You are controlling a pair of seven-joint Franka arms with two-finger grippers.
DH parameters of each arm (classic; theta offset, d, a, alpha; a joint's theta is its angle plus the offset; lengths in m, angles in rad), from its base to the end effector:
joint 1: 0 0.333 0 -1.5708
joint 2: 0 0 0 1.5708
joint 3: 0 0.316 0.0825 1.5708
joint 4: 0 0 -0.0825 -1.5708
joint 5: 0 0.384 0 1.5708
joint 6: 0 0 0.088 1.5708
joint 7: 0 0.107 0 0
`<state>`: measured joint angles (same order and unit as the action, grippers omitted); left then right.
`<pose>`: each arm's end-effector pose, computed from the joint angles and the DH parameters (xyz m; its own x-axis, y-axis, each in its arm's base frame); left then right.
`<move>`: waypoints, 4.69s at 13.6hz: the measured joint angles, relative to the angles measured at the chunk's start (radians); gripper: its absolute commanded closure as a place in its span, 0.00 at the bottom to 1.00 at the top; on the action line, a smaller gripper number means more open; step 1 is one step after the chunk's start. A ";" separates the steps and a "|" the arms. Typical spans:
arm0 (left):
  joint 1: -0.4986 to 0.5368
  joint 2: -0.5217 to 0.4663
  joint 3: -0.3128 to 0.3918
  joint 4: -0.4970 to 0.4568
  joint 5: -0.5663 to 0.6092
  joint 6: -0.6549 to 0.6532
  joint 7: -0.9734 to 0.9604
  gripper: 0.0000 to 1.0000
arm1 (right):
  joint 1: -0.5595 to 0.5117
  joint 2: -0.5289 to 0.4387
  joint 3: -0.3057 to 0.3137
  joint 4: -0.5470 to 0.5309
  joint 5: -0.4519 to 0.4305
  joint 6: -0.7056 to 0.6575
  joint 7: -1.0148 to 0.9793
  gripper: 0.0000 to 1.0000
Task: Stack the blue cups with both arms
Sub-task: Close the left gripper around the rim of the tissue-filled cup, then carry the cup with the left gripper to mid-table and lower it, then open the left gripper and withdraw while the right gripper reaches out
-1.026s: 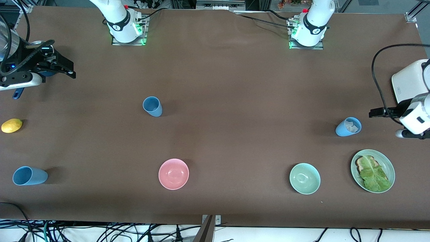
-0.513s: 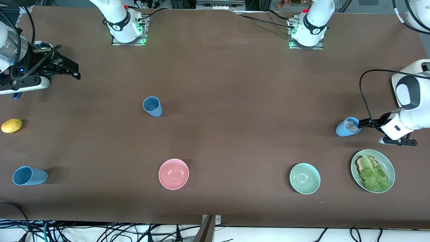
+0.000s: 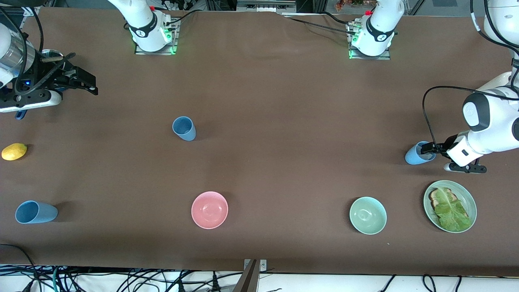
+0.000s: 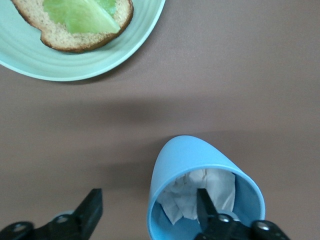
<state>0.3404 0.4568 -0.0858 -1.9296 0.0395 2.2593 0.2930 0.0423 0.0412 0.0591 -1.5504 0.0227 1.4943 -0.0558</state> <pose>0.5902 0.1566 0.2408 0.9913 -0.0613 -0.1162 -0.0562 -0.9973 0.0462 0.5552 0.0584 0.6049 0.9828 0.1580 -0.0955 0.1557 -0.9873 -0.0305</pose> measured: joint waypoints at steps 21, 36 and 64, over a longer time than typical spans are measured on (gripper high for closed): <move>-0.050 -0.078 -0.492 0.099 -0.005 -0.197 -0.761 1.00 | 0.000 -0.005 0.001 -0.007 0.000 0.006 0.000 0.00; -0.469 0.234 -0.458 0.184 0.082 0.144 -1.173 0.58 | 0.000 -0.008 0.001 -0.009 0.000 0.008 0.000 0.00; 0.034 -0.234 -0.457 0.465 0.086 -0.794 -0.303 0.00 | 0.132 0.075 0.073 -0.530 0.018 0.623 0.217 0.00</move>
<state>0.3749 0.2230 -0.5427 -1.4651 0.1251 1.4652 -0.0102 0.1741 0.1162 0.1324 -2.0800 0.0412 2.1178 0.1614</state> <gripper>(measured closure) 0.000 0.000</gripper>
